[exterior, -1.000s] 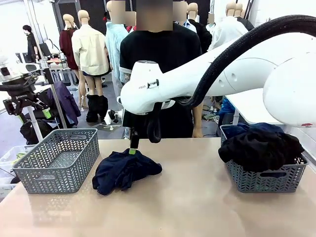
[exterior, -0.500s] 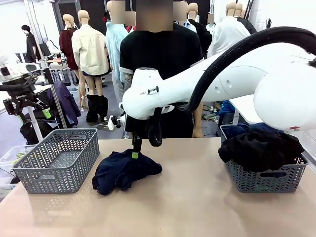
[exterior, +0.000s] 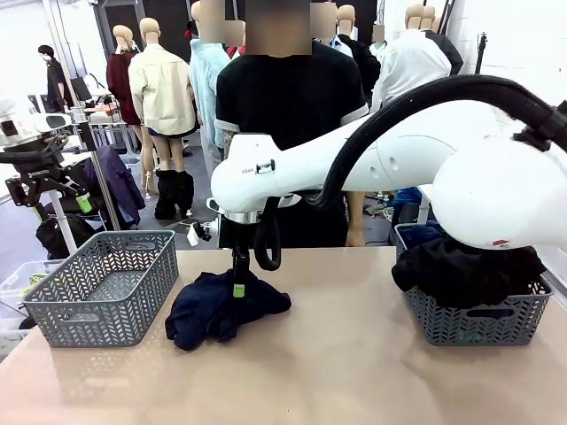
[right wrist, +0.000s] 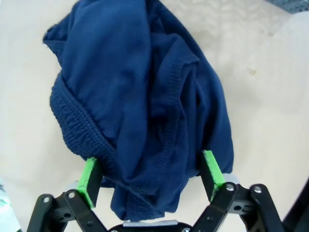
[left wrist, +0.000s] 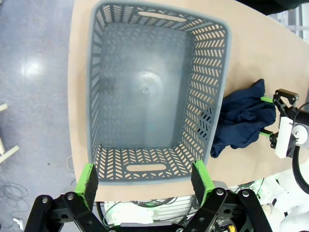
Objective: Sort the tops and bottoms.
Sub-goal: Lift clothes from the center of the table with your right hand.
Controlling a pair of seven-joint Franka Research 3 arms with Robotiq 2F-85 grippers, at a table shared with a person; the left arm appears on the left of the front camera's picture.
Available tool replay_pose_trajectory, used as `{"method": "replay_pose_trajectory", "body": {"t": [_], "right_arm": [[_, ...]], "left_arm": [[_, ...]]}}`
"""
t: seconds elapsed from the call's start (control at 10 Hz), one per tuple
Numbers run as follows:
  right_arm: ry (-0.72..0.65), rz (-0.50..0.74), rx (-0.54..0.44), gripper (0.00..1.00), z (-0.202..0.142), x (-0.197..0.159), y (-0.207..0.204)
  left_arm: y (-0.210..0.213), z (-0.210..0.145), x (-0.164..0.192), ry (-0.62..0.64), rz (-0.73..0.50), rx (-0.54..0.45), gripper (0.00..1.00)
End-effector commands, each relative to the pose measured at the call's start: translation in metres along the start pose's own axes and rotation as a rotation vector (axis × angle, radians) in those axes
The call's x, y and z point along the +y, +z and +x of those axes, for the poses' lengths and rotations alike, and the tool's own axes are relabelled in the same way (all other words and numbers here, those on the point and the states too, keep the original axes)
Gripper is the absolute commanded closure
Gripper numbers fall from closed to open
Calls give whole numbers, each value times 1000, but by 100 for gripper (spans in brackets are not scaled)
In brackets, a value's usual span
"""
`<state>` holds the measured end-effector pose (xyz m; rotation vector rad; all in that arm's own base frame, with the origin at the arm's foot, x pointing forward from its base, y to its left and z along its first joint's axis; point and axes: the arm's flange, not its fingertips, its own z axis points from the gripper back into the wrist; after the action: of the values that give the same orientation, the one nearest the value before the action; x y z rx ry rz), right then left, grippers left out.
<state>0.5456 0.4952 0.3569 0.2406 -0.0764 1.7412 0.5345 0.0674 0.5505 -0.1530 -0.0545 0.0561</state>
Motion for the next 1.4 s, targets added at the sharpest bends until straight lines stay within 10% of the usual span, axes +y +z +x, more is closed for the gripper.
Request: {"method": "replay_pose_trajectory", "body": {"t": [0.0,0.1,0.6,1.3], "right_arm": [[23,55,-25,0,4,-10,0],[24,59,-24,5,4,-10,-2],[28,49,-19,100,5,-1,0],[-24,38,0,100,9,2,2]], "left_arm": [[2,-1,0,19,3,-2,0],[2,-1,0,19,3,-2,0],[2,-1,0,19,3,-2,0],[2,-1,0,19,3,-2,0]]}}
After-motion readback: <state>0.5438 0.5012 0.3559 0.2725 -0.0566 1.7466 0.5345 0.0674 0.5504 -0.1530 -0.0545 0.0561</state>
